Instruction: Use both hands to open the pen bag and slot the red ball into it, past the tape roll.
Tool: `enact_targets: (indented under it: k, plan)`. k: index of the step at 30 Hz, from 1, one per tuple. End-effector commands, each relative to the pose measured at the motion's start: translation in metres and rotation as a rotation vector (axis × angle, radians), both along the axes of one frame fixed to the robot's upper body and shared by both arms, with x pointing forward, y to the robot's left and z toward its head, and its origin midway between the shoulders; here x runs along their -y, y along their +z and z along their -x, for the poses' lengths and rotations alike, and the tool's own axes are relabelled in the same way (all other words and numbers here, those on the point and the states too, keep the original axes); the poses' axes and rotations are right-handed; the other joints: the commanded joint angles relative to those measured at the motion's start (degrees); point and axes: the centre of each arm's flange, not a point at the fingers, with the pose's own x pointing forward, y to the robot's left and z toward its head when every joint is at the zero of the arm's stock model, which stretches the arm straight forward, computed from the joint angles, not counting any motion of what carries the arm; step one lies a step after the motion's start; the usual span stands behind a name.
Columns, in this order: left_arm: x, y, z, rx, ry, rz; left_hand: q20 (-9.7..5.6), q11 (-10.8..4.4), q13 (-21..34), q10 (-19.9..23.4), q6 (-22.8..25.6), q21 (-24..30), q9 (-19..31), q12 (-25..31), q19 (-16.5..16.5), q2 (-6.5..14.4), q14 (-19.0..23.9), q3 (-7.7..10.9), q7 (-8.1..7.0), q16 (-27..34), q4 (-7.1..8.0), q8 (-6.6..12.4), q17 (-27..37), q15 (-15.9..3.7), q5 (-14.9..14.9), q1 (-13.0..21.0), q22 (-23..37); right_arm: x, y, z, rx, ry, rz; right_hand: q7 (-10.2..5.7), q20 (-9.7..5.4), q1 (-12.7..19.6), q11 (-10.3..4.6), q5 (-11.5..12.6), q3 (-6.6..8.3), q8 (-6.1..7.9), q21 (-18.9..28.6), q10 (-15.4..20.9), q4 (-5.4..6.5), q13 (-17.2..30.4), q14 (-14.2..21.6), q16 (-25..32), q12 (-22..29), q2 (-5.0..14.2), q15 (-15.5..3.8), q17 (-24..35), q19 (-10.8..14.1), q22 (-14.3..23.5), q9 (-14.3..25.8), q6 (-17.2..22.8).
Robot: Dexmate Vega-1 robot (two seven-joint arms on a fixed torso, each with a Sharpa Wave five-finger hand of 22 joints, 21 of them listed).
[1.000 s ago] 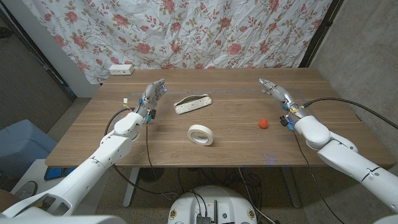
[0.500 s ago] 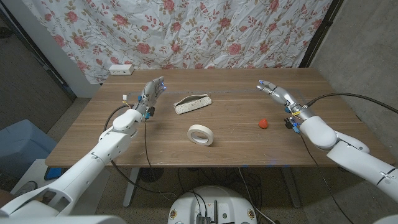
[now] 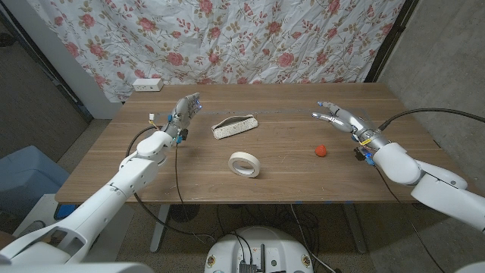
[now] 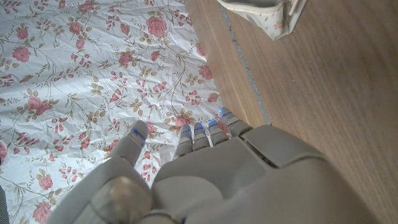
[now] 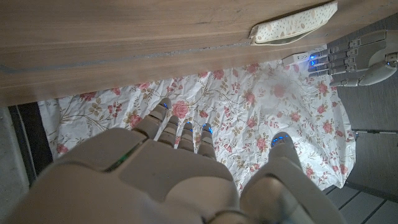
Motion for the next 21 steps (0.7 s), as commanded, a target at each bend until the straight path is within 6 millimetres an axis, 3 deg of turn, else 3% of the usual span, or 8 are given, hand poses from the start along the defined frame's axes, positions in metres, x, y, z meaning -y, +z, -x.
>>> enact_targets:
  k: [1,9,21]
  plan:
    - [-0.0023,-0.002,0.0,-0.012,0.027,0.016,0.06,-0.42,0.2,0.4,0.6,0.3,0.2,0.2,0.1,3.1,0.4,0.22,0.23,0.1,0.02,0.45,0.1,-0.49,0.2,-0.7,0.2,0.0034,0.0013,0.0166,-0.016,-0.09,0.172,-0.14,0.23,1.7,0.2,0.0,0.42,0.47,0.2,-1.7,-0.74,0.2,-1.1,-0.1,-0.2,-0.65,0.43,0.0,-0.6,0.1,0.3,-0.8]
    - [-0.0011,-0.0038,-0.0005,-0.01,0.035,0.031,0.03,-0.29,0.2,1.0,0.9,0.4,0.2,0.4,0.4,3.1,0.7,0.3,0.21,0.2,-0.11,0.55,0.0,-0.52,0.2,-0.7,0.2,0.005,0.0024,0.0228,-0.038,-0.139,0.267,-0.71,0.3,3.5,0.2,0.2,0.9,0.67,0.4,-3.4,-1.29,0.3,-2.0,-0.1,-0.1,-1.17,0.97,-0.2,-1.0,0.1,0.4,-1.9]
    - [-0.0001,-0.0054,0.0007,-0.01,0.058,0.047,0.18,-0.46,0.1,1.4,1.3,0.6,0.2,0.5,0.8,3.3,1.1,0.47,0.33,0.2,-0.15,0.67,0.1,-0.41,0.2,-0.8,0.2,0.0025,0.0096,0.0258,-0.1,-0.184,0.386,-1.11,1.46,9.0,1.68,0.1,2.97,1.1,0.3,-6.5,-1.81,0.3,-4.1,0.1,0.1,-1.45,2.33,-0.5,-2.3,0.1,0.7,-4.2]
